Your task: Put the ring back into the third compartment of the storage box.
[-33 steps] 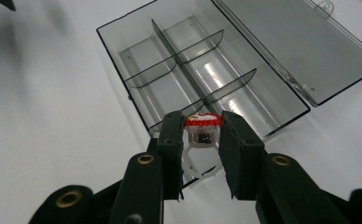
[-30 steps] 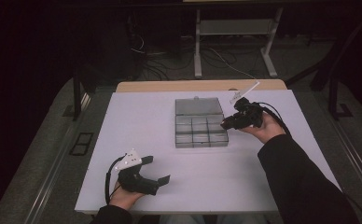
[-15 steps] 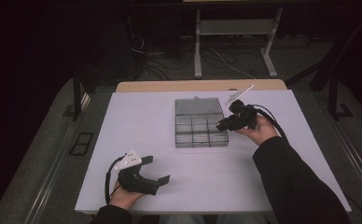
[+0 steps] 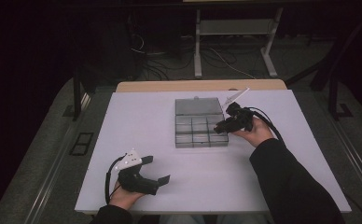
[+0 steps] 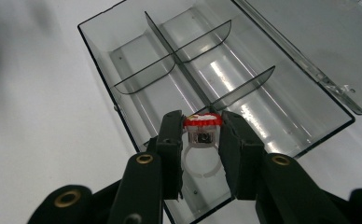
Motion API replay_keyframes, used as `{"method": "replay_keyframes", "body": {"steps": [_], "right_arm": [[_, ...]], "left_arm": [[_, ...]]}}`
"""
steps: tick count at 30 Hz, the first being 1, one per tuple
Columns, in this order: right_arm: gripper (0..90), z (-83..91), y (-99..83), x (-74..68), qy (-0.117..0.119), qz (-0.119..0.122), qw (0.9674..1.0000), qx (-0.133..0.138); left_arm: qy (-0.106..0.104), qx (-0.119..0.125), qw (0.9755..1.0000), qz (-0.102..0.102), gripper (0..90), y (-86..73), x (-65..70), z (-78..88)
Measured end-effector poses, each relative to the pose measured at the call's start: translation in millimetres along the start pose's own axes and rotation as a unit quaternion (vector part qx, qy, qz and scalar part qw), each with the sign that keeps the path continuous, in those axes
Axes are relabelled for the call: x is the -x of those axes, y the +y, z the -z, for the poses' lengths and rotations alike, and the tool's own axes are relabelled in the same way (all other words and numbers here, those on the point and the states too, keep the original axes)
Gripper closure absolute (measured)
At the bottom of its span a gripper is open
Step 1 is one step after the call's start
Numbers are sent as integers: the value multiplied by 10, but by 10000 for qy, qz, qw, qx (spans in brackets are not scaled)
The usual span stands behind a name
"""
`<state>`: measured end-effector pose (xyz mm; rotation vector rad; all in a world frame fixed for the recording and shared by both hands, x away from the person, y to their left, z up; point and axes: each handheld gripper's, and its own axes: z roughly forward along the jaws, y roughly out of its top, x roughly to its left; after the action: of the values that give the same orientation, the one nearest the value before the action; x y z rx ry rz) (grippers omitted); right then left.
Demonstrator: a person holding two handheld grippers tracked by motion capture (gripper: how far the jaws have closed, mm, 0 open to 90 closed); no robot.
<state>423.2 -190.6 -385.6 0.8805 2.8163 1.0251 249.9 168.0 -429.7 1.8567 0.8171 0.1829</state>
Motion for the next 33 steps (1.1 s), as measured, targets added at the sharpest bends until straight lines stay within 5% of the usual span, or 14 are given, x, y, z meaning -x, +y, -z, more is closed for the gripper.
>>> {"method": "replay_keyframes", "body": {"steps": [33], "right_arm": [[684, -371, -146, 72, 53, -95, 9994, -343]], "left_arm": [[-12, -23, 10000, -31, 0, 2, 3, -5]]}}
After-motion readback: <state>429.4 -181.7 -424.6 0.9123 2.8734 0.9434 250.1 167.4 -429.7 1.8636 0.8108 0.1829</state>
